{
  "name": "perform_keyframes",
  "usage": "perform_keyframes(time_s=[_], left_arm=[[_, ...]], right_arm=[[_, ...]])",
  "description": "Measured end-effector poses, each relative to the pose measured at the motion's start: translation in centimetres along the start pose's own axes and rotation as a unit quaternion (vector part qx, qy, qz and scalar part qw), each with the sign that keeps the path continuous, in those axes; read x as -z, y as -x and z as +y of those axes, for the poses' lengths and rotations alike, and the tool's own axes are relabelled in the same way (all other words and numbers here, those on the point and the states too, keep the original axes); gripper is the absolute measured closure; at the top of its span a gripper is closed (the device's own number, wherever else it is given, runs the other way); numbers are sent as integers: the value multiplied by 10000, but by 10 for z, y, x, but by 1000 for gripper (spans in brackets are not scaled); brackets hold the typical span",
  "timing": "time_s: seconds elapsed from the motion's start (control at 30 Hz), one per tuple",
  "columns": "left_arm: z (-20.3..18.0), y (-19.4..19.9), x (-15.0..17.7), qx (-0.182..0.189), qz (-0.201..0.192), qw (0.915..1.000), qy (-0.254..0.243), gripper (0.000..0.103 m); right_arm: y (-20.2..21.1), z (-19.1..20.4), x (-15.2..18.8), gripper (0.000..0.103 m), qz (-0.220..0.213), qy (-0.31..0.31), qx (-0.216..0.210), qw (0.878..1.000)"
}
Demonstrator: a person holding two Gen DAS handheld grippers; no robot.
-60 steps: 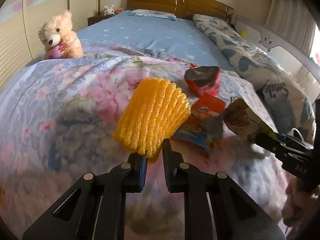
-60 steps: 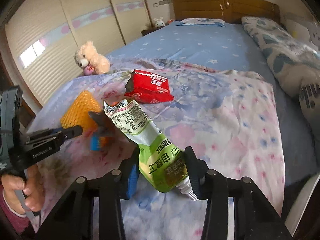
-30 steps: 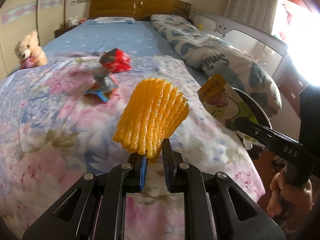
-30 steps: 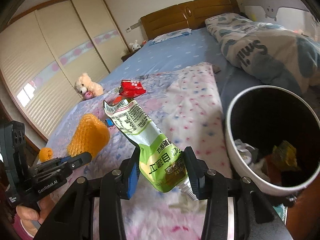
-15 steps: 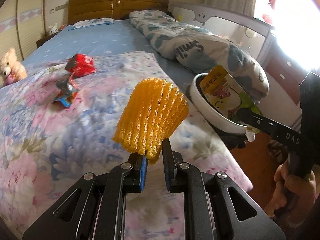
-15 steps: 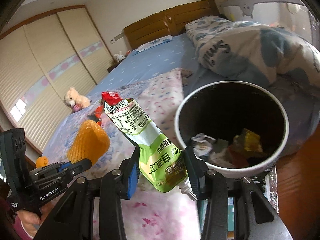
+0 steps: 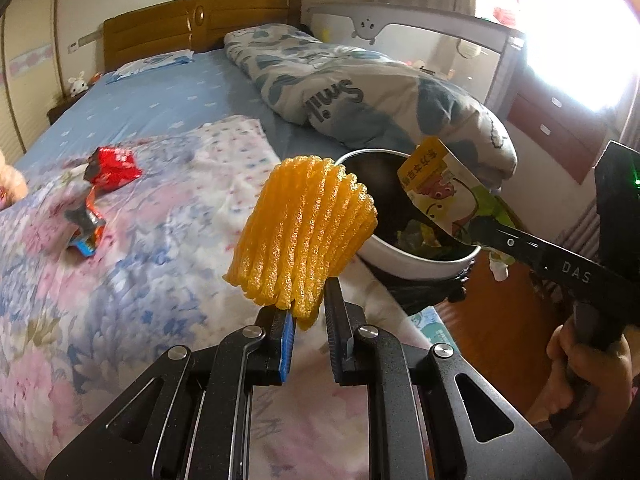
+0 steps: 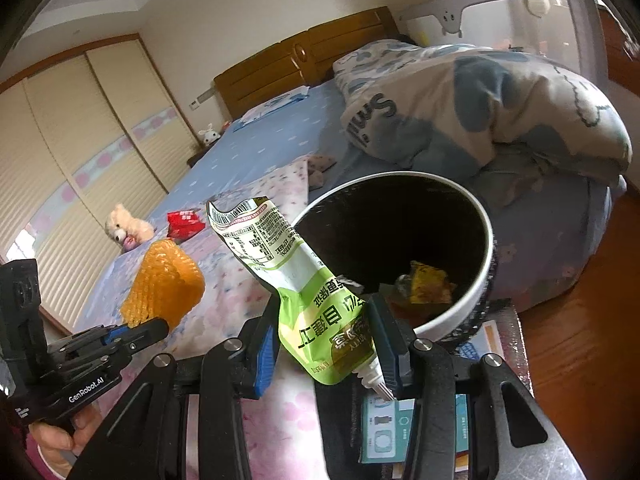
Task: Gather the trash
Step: 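Carry the orange sleeve with the left tool while the right tool carries the green pouch over the bin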
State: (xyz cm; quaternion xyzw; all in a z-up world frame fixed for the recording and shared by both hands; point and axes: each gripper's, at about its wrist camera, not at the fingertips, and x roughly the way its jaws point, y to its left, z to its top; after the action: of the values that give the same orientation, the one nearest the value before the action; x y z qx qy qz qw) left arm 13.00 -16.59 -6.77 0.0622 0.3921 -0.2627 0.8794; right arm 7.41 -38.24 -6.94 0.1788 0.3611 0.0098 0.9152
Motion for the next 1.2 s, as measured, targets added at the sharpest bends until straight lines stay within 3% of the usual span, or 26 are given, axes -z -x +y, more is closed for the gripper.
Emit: perform_keyframes(time_s=[1.2], left_arm=[[-49,-43,-38,68,71,9987,-495,90]], right_arm=[[-2,-30,-26,60,-134,-79,296,9994]])
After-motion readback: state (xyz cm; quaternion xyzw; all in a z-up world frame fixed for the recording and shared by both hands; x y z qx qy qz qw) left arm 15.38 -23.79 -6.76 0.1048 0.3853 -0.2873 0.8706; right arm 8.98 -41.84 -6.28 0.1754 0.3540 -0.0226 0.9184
